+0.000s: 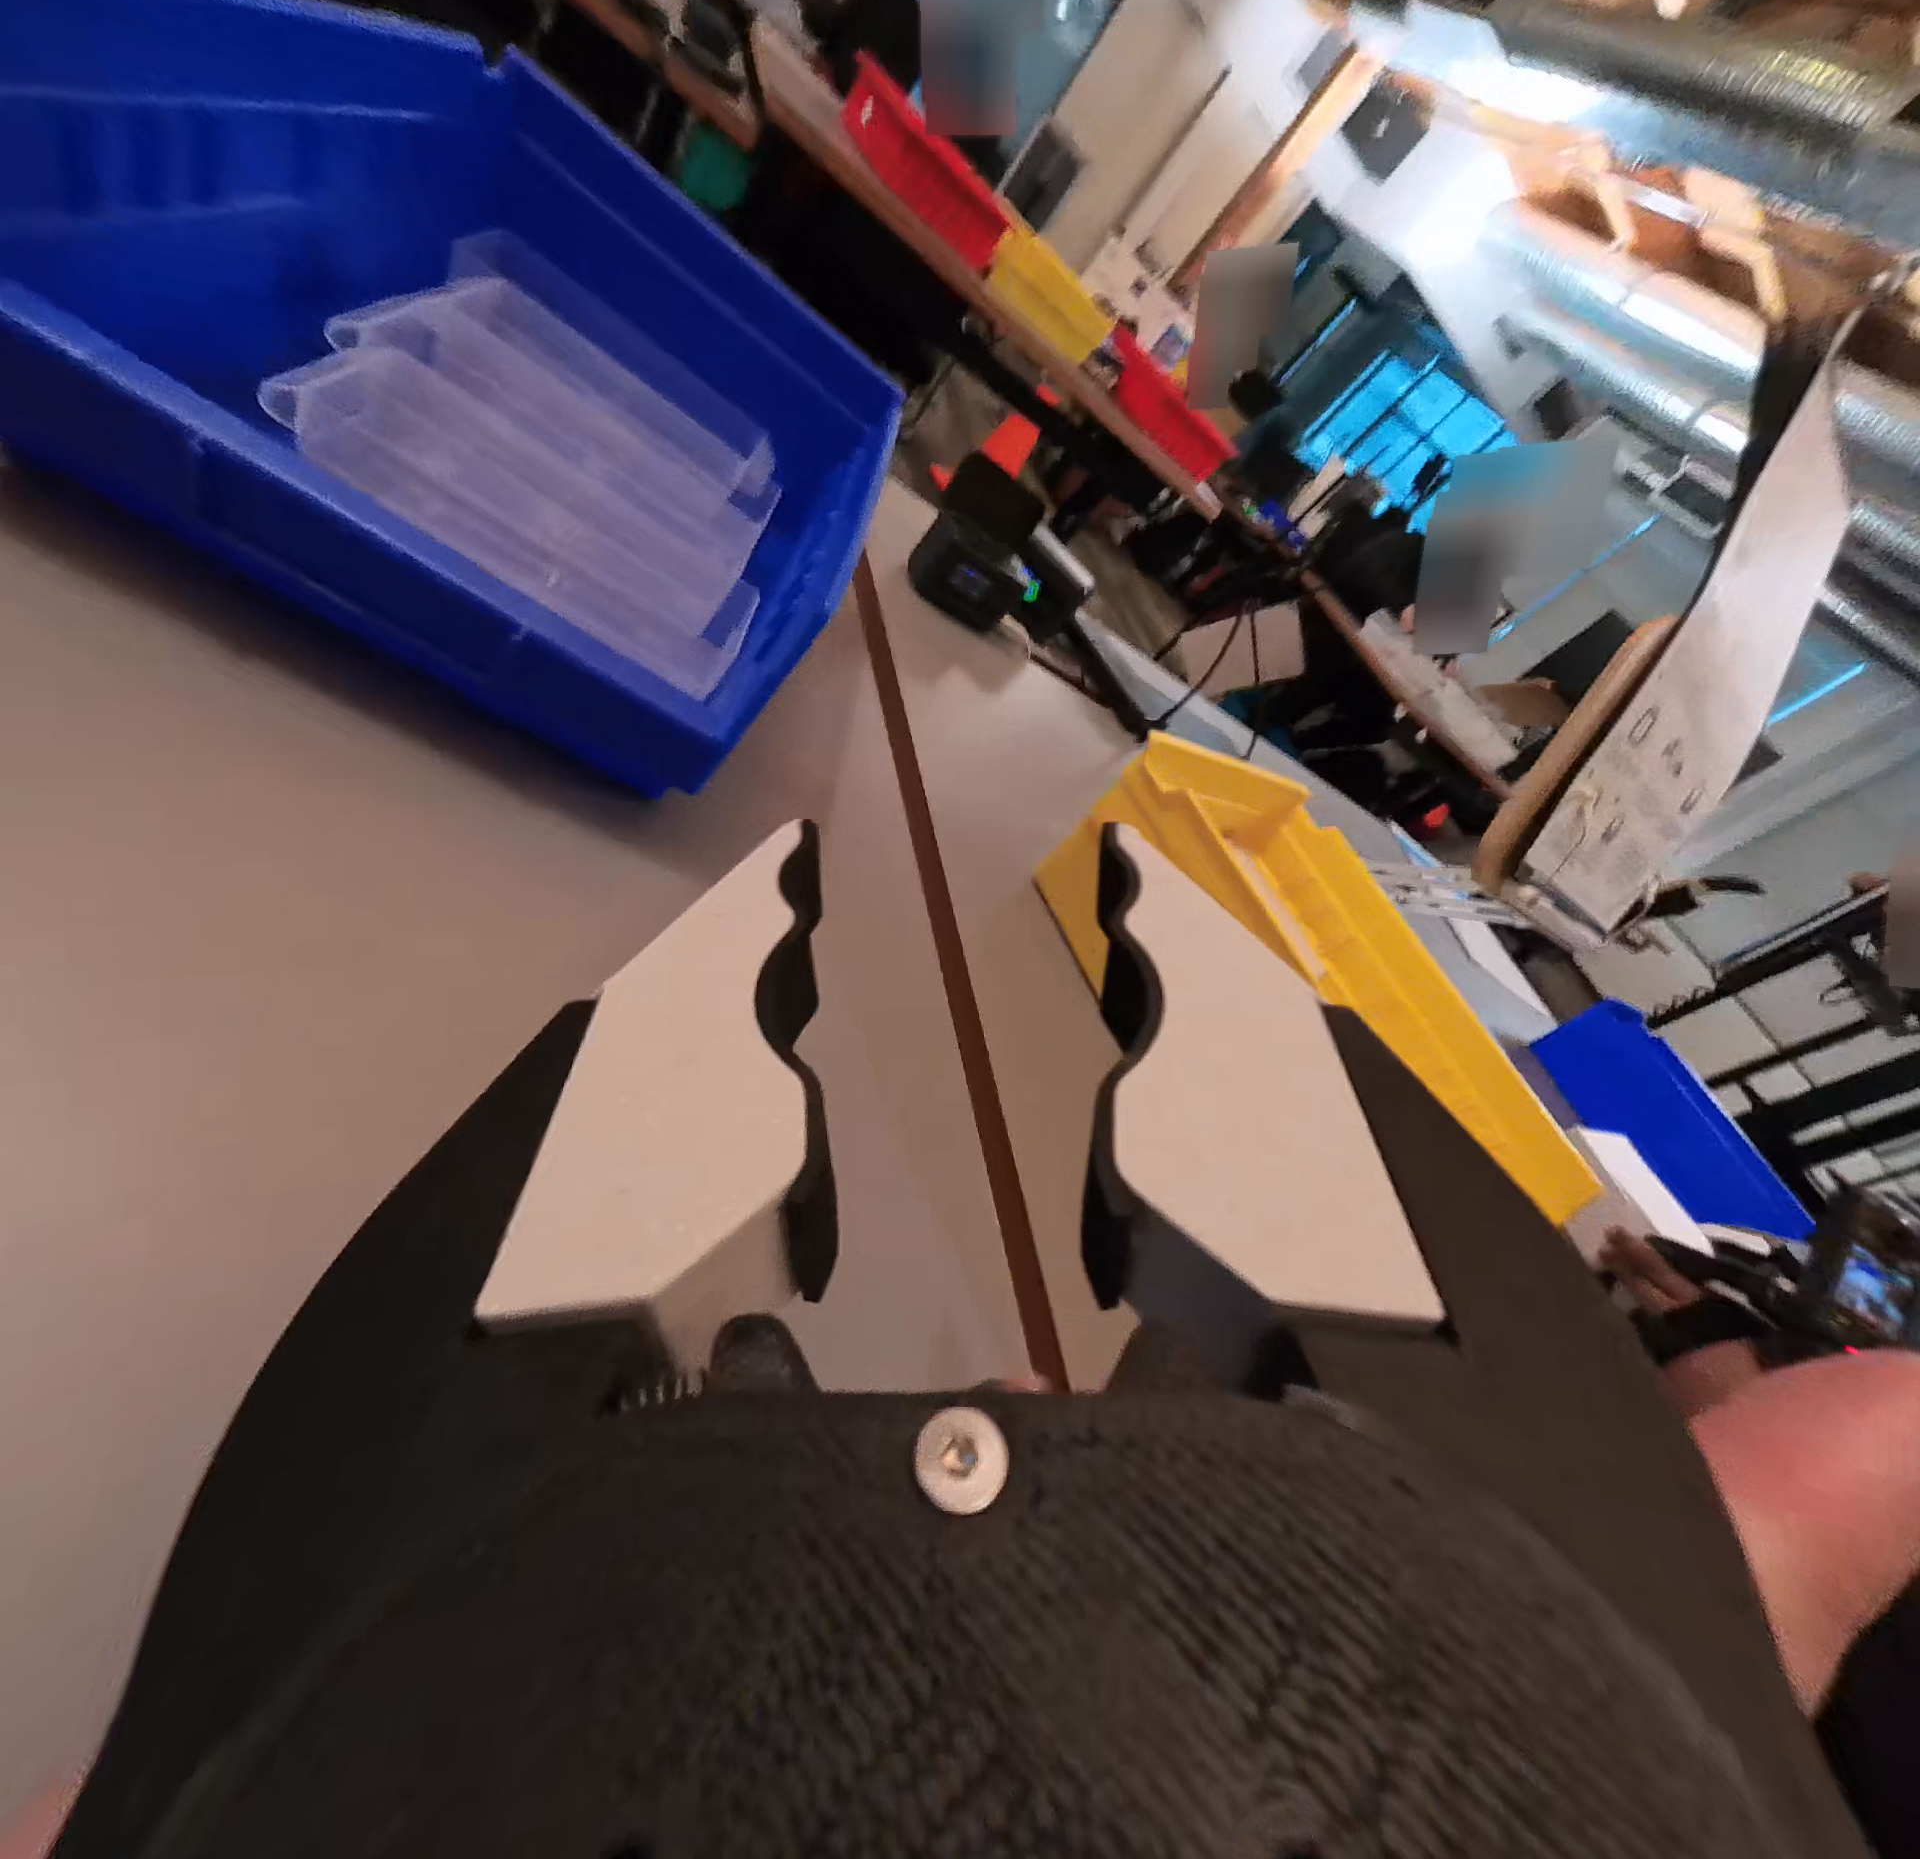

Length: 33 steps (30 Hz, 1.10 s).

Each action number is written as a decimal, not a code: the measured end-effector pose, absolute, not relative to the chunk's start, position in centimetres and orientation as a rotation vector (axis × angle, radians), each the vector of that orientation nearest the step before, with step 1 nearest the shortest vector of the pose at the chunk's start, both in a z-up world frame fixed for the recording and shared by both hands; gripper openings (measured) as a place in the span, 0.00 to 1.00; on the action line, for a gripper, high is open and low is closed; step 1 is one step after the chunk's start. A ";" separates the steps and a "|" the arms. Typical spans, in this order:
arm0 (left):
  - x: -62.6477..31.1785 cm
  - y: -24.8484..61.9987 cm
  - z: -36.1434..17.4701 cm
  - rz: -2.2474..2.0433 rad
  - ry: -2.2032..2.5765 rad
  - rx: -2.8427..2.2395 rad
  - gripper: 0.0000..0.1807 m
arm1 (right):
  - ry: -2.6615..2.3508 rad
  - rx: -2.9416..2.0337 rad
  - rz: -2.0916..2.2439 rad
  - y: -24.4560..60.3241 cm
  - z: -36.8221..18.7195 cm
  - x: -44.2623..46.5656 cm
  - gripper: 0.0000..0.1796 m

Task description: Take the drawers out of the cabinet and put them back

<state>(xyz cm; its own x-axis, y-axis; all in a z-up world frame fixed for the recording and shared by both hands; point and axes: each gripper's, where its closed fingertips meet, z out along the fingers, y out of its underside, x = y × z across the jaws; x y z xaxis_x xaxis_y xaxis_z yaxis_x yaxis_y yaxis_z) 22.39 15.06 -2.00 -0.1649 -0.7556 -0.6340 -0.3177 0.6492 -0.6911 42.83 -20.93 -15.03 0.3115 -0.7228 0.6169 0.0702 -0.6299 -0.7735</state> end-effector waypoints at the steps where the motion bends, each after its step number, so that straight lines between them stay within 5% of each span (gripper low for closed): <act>1: 22.4 11.6 -3.0 -0.581 1.789 -0.837 0.04 | 0.549 -1.829 -1.399 -20.7 -14.8 42.7 0.25; 3: 23.0 5.2 -5.4 -0.784 1.835 -0.822 0.11 | 0.568 -1.800 -1.479 -21.5 -14.4 43.1 0.32; 5: 25.1 0.2 -8.2 -0.957 1.834 -0.899 0.12 | 0.705 -1.736 -1.530 -23.0 -14.3 43.9 0.72; 6: 26.7 -1.4 -9.8 -0.993 1.823 -0.954 0.14 | 0.747 -1.732 -1.501 -23.2 -14.6 44.0 0.74; 8: 30.3 -2.7 -12.8 -0.974 1.769 -1.066 0.21 | 0.732 -1.722 -1.487 -23.2 -14.5 43.8 0.65; 11: 35.6 -2.1 -14.5 -0.946 1.570 -1.205 0.39 | 0.739 -1.738 -1.503 -23.3 -14.0 43.6 0.68; 14: 39.9 -0.4 -14.8 -0.962 1.329 -1.279 0.42 | 0.657 -1.806 -1.418 -21.5 -14.3 43.2 0.48; 18: 43.4 2.7 -16.8 -0.821 1.201 -1.405 0.45 | 0.653 -1.744 -1.266 -19.3 -14.5 43.1 0.53; 21: 45.1 5.7 -17.3 -0.747 1.116 -1.426 0.38 | 0.738 -1.639 -1.380 -20.7 -13.2 43.8 0.74; 26: 46.7 7.8 -19.6 -0.698 1.143 -1.451 0.24 | 0.798 -1.547 -1.222 -20.6 -12.8 44.0 0.70; 28: 47.1 6.5 -20.0 -0.753 1.216 -1.397 0.02 | 0.808 -1.556 -1.213 -21.1 -13.0 44.2 0.69; 33: 45.4 4.3 -20.1 -0.847 1.198 -1.420 0.02 | 0.842 -1.561 -1.189 -22.6 -13.2 44.5 0.67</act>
<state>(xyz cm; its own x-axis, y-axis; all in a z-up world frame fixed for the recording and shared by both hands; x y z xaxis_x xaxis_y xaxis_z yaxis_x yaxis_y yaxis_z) 45.42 4.27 -20.10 0.2494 -0.9629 -0.1035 -0.2237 0.0467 -0.9735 44.53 -22.59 -13.19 0.2858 -0.9129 0.2916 0.0280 -0.2962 -0.9547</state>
